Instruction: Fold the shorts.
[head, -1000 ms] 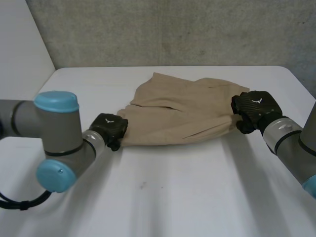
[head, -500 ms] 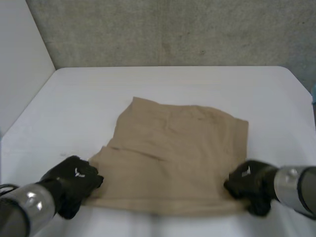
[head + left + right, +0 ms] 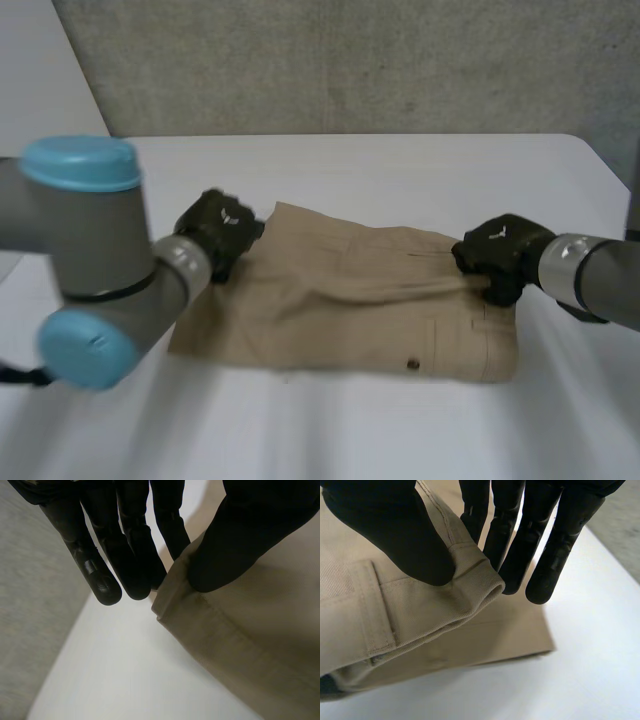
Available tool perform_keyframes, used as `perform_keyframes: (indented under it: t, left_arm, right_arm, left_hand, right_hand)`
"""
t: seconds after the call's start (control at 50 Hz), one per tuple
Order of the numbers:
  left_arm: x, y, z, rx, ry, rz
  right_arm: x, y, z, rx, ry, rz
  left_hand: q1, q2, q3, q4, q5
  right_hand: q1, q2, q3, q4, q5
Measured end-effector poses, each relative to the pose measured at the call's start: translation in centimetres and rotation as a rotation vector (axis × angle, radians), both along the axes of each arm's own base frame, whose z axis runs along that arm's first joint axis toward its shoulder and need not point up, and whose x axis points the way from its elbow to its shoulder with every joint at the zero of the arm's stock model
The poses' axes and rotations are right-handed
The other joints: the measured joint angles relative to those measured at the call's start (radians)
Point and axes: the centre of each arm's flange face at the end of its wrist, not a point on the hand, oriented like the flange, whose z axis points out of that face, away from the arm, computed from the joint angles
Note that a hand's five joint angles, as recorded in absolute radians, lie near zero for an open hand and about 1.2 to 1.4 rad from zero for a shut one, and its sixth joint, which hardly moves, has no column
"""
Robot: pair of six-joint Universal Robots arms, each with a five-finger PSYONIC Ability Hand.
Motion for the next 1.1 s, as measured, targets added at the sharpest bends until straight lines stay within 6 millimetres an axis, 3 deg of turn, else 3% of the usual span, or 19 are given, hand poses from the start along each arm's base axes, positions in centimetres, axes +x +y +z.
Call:
perform_keyframes:
  t: [0.04, 0.1, 0.18, 0.2, 0.32, 0.46, 0.58, 0.66, 0.7, 0.72, 0.74, 0.76, 0.8, 0.88, 0.92, 0.98, 1.06, 1.1]
  left_arm:
    - [-0.7, -1.1, -0.3, -0.027, 0.012, 0.005]
    - [-3.0, -4.4, -1.0, -0.134, 0.056, 0.013]
    - [-4.4, -6.3, -1.5, -0.215, 0.092, 0.008]
    - [-5.4, -7.5, -1.9, -0.277, 0.120, -0.003]
    - [-7.5, -9.9, -3.7, -0.366, 0.166, -0.042]
    - [-8.9, -11.4, -6.9, -0.377, 0.178, -0.085]
    - [-9.5, -11.5, -8.7, -0.377, 0.187, -0.137]
    - [-9.8, -11.5, -9.2, -0.400, 0.204, -0.170]
    - [-10.1, -11.5, -9.4, -0.438, 0.225, -0.191]
    - [-10.1, -11.5, -9.3, -0.452, 0.233, -0.195]
    - [-10.2, -11.6, -9.2, -0.471, 0.242, -0.197]
    - [-10.2, -11.7, -8.9, -0.495, 0.254, -0.197]
    - [-10.2, -11.7, -8.0, -0.528, 0.270, -0.191]
    - [-9.9, -11.6, -5.9, -0.568, 0.292, -0.168]
    - [-9.8, -11.6, -5.4, -0.574, 0.296, -0.162]
    - [-8.8, -10.8, -2.1, -0.591, 0.320, -0.115]
    - [-7.9, -10.2, -0.5, -0.583, 0.339, -0.083]
    - [-6.6, -9.0, 0.8, -0.547, 0.367, -0.046]
  right_arm:
    - [0.1, -1.1, -0.4, -0.023, 0.000, -0.031]
    - [0.0, -3.7, -1.5, -0.089, 0.014, -0.114]
    - [-0.1, -4.7, -2.0, -0.129, 0.027, -0.157]
    - [-0.1, -5.9, -2.7, -0.192, 0.047, -0.207]
    - [1.0, -7.0, -3.7, -0.302, 0.068, -0.234]
    - [2.3, -7.7, -5.2, -0.384, 0.065, -0.222]
    - [2.5, -8.3, -6.2, -0.424, 0.081, -0.231]
    - [2.3, -8.7, -6.4, -0.449, 0.097, -0.243]
    - [2.2, -9.1, -6.1, -0.480, 0.100, -0.259]
    - [2.2, -9.2, -5.9, -0.495, 0.096, -0.266]
    - [2.1, -9.4, -5.6, -0.513, 0.090, -0.274]
    - [2.1, -9.6, -4.9, -0.543, 0.073, -0.286]
    - [1.9, -9.7, -3.3, -0.589, 0.034, -0.305]
    - [1.7, -9.5, -0.3, -0.648, -0.063, -0.335]
    - [1.6, -9.4, 0.3, -0.655, -0.085, -0.341]
    - [1.3, -8.2, 3.7, -0.668, -0.226, -0.357]
    - [1.2, -7.4, 4.7, -0.639, -0.271, -0.352]
    - [0.9, -5.9, 4.5, -0.547, -0.264, -0.337]
  left_hand:
    - [0.000, 0.000, 0.000, 0.000, 0.000]
    - [0.000, 0.001, 0.001, 0.000, 0.000]
    - [0.000, 0.001, 0.001, 0.000, 0.000]
    - [0.000, 0.001, 0.001, 0.000, 0.000]
    - [0.000, 0.001, 0.001, 0.000, 0.000]
    - [0.000, 0.002, 0.001, 0.000, 0.010]
    - [0.000, 0.002, 0.003, 0.000, 0.010]
    - [0.000, -0.002, 0.000, -0.004, 0.010]
    - [-0.328, -0.331, -0.325, -0.335, -0.300]
    - [-0.540, -0.515, -0.506, -0.522, -0.486]
    - [-0.540, -0.515, -0.506, -0.522, -0.486]
    - [-0.804, -0.772, -0.761, -0.782, -0.744]
    - [-0.908, -0.968, -0.961, -0.975, -0.930]
    - [-0.908, -0.986, -0.974, -0.988, -0.939]
    - [-0.908, -0.986, -0.974, -0.988, -0.939]
    - [-0.908, -0.986, -0.974, -0.988, -0.939]
    - [-0.908, -0.986, -0.974, -0.988, -0.939]
    - [-0.908, -0.986, -0.974, -0.988, -0.939]
  right_hand:
    - [0.000, 0.000, 0.000, 0.000, 0.000]
    - [0.000, 0.000, 0.000, 0.000, 0.000]
    - [0.000, 0.000, 0.000, 0.000, 0.000]
    - [0.000, 0.000, 0.000, 0.000, 0.000]
    - [0.000, 0.000, 0.000, 0.000, 0.000]
    - [0.000, 0.000, 0.000, 0.000, 0.007]
    - [-0.001, -0.001, -0.001, 0.000, 0.006]
    - [-0.075, -0.168, -0.177, -0.175, -0.133]
    - [-0.355, -0.468, -0.479, -0.486, -0.431]
    - [-0.502, -0.641, -0.632, -0.639, -0.585]
    - [-0.639, -0.811, -0.808, -0.816, -0.765]
    - [-0.690, -0.872, -0.886, -0.894, -0.845]
    - [-0.735, -0.946, -0.969, -0.963, -0.918]
    - [-0.737, -0.949, -0.971, -0.964, -0.918]
    - [-0.737, -0.949, -0.971, -0.964, -0.918]
    - [-0.737, -0.949, -0.971, -0.964, -0.918]
    - [-0.737, -0.949, -0.971, -0.964, -0.918]
    - [-0.737, -0.949, -0.971, -0.964, -0.918]
